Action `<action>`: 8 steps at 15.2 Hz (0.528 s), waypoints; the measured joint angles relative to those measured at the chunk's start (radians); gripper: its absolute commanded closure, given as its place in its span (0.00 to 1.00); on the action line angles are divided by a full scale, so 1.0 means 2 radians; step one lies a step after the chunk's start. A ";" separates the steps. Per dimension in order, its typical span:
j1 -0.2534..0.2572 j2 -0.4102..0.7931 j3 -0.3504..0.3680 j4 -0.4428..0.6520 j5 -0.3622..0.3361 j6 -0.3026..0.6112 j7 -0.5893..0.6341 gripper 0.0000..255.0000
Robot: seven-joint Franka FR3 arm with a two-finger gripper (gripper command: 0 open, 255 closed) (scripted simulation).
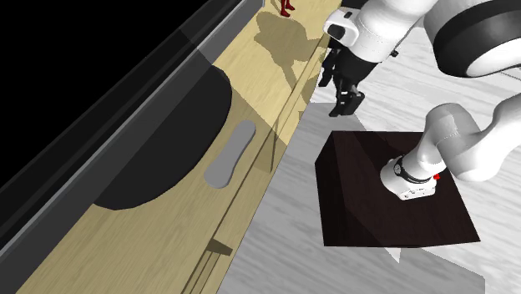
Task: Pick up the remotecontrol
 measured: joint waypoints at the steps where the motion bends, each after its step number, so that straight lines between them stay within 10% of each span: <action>1: 0.005 0.022 -0.006 0.017 0.002 0.002 -0.022 0.00; 8: 0.034 0.176 -0.035 0.157 0.030 -0.008 -0.173 0.00</action>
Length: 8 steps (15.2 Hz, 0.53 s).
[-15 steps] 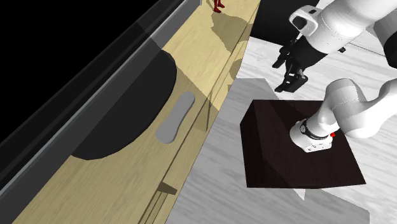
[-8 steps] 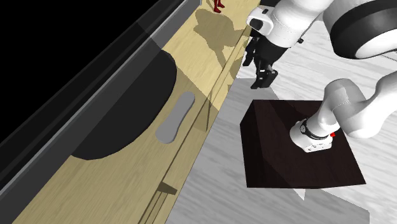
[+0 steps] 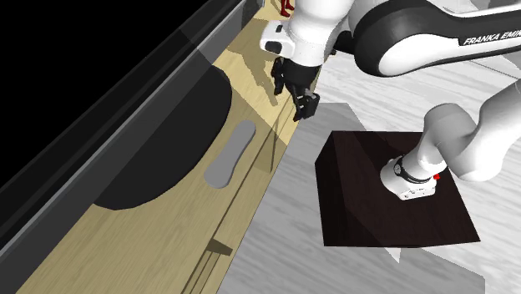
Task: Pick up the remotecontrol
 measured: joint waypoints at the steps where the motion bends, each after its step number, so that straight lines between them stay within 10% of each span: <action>1: 0.002 0.018 -0.003 0.018 0.005 -0.004 -0.023 0.00; 8: 0.011 0.176 0.007 0.193 0.036 -0.053 -0.151 0.00</action>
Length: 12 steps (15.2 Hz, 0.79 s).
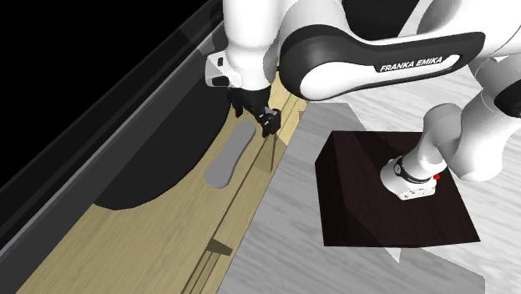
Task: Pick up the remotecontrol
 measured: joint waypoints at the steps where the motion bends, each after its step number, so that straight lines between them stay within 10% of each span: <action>1: -0.001 0.025 0.003 0.030 0.003 -0.009 -0.018 0.00; 6: 0.002 0.139 0.022 0.182 0.010 -0.066 -0.080 0.00; 12: 0.004 0.133 0.023 0.133 0.009 -0.025 -0.087 0.00</action>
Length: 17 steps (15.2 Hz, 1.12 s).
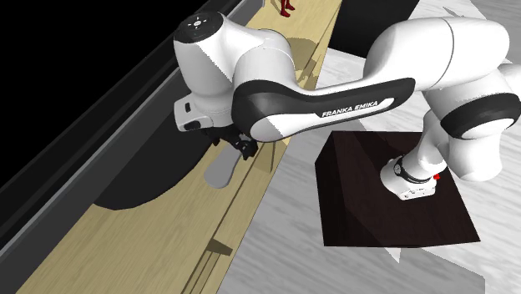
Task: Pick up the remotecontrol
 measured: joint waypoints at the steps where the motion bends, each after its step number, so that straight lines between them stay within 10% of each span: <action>1: 0.001 -0.002 0.000 -0.006 0.000 0.005 0.000 0.00; 2: 0.000 -0.003 0.000 -0.011 0.000 0.009 0.000 1.00; 17: -0.001 0.006 0.000 0.026 0.000 -0.021 0.000 1.00</action>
